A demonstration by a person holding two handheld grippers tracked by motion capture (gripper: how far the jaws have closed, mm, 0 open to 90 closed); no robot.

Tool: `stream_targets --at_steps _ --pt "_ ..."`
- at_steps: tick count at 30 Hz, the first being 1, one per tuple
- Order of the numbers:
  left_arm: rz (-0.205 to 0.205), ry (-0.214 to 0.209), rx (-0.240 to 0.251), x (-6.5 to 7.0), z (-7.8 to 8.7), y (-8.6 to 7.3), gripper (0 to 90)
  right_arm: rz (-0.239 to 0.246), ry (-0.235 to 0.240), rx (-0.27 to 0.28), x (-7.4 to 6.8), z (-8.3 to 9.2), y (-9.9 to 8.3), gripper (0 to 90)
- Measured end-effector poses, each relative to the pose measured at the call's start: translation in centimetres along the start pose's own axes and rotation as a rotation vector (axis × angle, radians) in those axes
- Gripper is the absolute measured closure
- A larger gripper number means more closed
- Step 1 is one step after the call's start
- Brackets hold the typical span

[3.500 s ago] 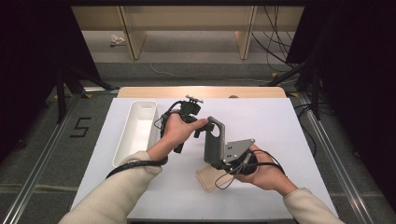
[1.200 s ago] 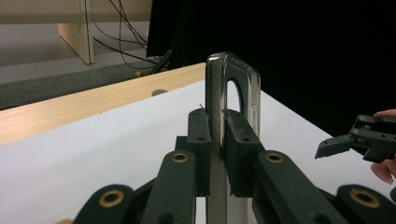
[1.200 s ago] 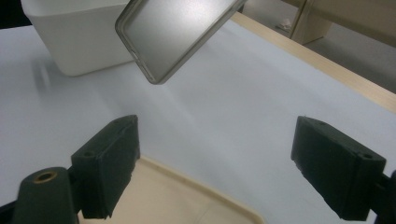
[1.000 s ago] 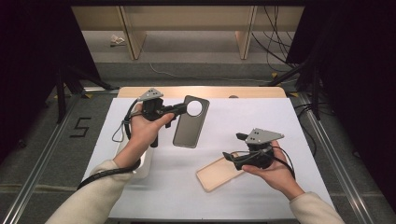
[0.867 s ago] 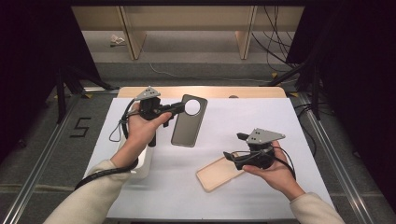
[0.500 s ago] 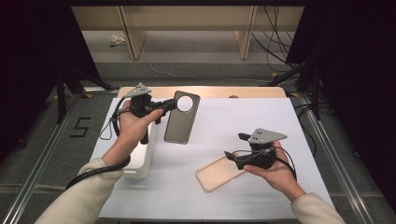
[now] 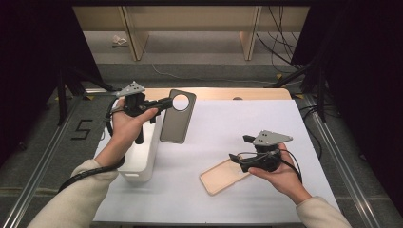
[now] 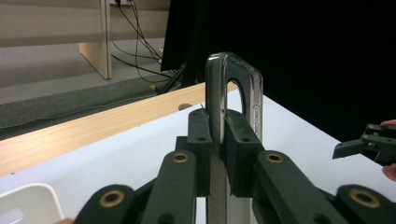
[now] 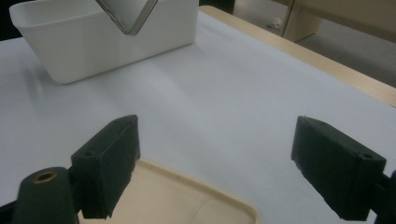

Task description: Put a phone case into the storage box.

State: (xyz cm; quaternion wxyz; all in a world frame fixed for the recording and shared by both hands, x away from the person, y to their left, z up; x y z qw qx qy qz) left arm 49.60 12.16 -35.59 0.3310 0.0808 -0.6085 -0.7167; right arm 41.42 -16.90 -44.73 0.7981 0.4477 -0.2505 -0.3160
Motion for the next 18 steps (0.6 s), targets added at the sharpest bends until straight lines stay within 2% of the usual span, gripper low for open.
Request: stream_targets --at_steps 7,18 --pt "-0.014 0.010 0.006 -0.5 0.6 0.5 81.6 0.002 0.000 -0.003 0.0 -0.1 -0.1 16.4" --pt "-0.013 0.042 0.026 -1.8 1.9 0.9 81.6 0.001 -0.003 -0.004 0.1 -0.1 -0.1 16.4"
Point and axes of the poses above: each handheld gripper's, and its own axes: z roughly backward along the jaws, y roughly out of its top, x roughly to its right, the point moved 7 cm from there along -z, roughly forward along the jaws, and after that the axes turned 10 degrees about -y, right-handed, at the moved point
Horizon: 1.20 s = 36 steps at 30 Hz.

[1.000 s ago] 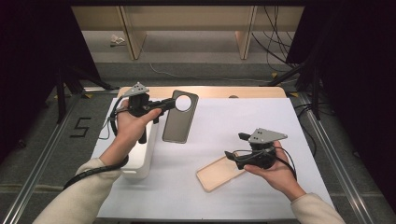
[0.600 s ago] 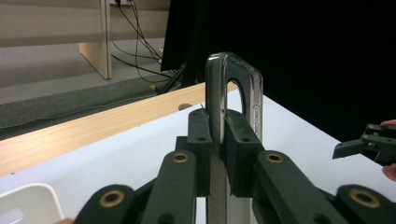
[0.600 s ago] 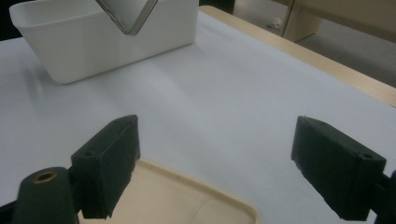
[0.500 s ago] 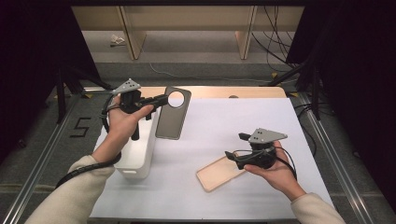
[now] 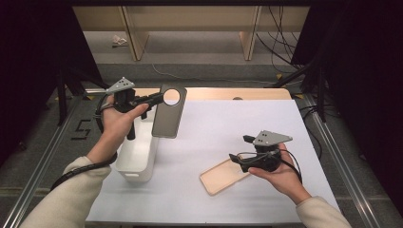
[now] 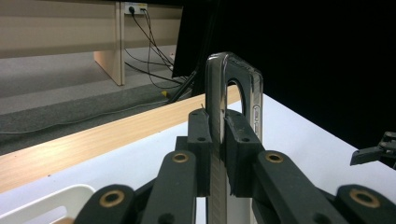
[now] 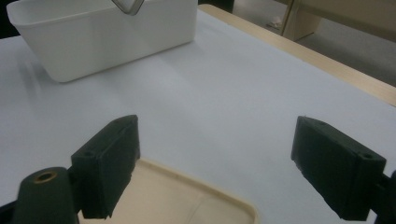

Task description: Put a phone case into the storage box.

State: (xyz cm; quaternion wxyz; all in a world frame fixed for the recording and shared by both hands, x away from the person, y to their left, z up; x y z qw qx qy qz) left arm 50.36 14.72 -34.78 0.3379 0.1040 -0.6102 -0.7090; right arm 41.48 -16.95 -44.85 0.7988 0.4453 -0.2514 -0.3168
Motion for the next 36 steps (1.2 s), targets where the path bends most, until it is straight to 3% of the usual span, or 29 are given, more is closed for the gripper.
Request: stream_targets --at_steps 36 --pt "0.007 0.085 0.030 -3.8 3.0 0.8 81.6 -0.007 -0.002 -0.005 0.1 -0.1 -0.1 16.4"
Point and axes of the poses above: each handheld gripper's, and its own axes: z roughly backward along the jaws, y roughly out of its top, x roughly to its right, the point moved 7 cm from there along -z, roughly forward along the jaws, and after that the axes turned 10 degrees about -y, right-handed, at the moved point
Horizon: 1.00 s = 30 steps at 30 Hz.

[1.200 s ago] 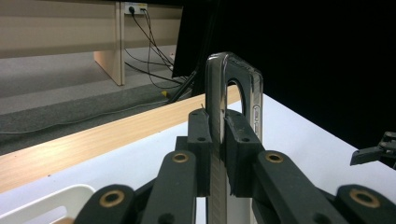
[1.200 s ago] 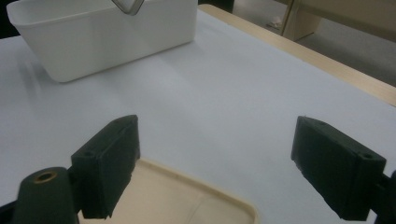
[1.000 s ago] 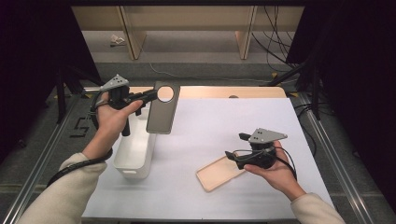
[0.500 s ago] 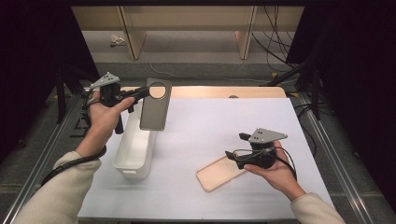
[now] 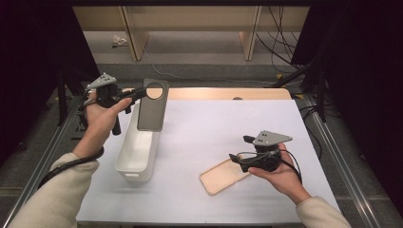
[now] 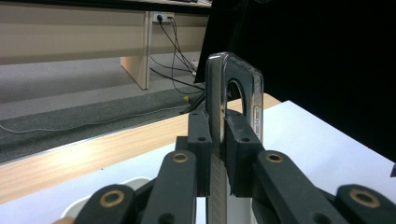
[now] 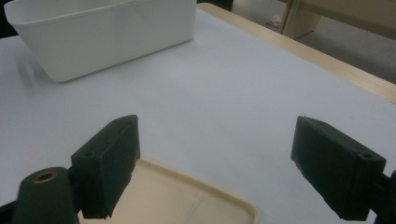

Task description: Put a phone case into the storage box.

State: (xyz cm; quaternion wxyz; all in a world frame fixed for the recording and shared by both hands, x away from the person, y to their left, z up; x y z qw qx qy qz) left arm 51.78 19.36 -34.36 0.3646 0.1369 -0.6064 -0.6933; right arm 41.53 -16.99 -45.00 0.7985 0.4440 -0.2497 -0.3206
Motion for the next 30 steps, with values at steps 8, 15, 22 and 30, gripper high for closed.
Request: stream_targets --at_steps 8,15,22,30 --pt "-0.014 0.014 0.001 -0.4 0.4 0.3 81.6 0.002 0.003 -0.001 0.0 -0.1 0.0 16.4" --pt "-0.023 0.023 0.006 -0.9 0.6 0.6 81.6 0.000 0.003 -0.001 0.0 -0.1 -0.1 16.4" --pt "-0.019 0.035 0.008 -1.6 0.8 0.7 81.6 -0.003 0.003 -0.001 0.0 -0.1 -0.1 16.4" --pt "-0.016 0.048 0.009 -2.4 0.8 0.6 81.6 -0.004 0.002 -0.002 0.1 0.0 -0.1 16.4"
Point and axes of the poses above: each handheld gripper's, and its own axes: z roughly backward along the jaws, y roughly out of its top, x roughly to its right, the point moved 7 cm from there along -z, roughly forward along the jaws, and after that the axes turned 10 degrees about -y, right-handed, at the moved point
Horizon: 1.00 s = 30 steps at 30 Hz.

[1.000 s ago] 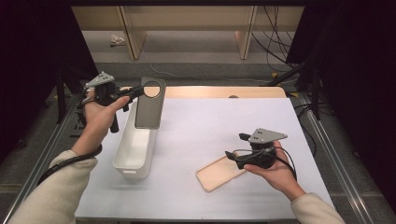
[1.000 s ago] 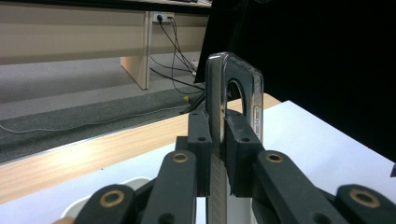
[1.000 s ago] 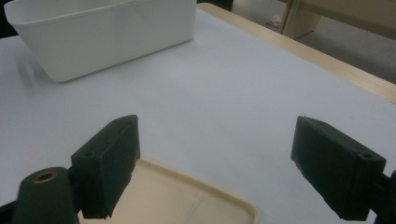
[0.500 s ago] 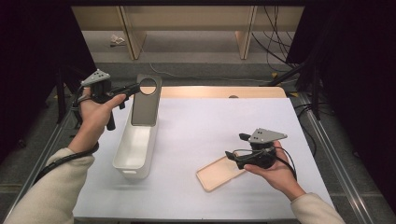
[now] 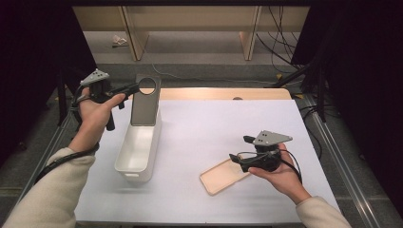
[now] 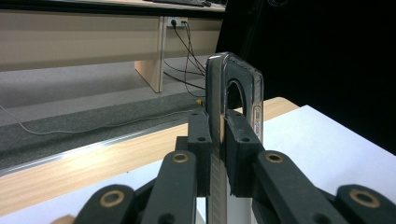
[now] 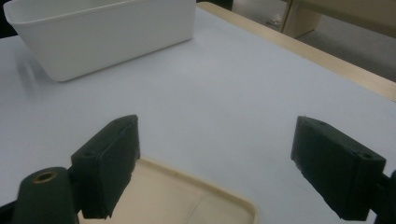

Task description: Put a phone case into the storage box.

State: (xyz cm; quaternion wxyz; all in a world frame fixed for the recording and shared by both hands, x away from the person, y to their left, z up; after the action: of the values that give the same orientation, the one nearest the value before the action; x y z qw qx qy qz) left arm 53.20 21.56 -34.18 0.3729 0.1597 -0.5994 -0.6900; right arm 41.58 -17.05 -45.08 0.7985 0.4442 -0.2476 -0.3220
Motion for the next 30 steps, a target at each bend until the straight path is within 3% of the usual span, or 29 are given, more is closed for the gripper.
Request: stream_targets --at_steps 30 --pt "0.008 0.056 0.002 -2.4 0.4 -0.2 81.5 0.000 -0.001 0.001 0.1 0.0 0.0 16.4"
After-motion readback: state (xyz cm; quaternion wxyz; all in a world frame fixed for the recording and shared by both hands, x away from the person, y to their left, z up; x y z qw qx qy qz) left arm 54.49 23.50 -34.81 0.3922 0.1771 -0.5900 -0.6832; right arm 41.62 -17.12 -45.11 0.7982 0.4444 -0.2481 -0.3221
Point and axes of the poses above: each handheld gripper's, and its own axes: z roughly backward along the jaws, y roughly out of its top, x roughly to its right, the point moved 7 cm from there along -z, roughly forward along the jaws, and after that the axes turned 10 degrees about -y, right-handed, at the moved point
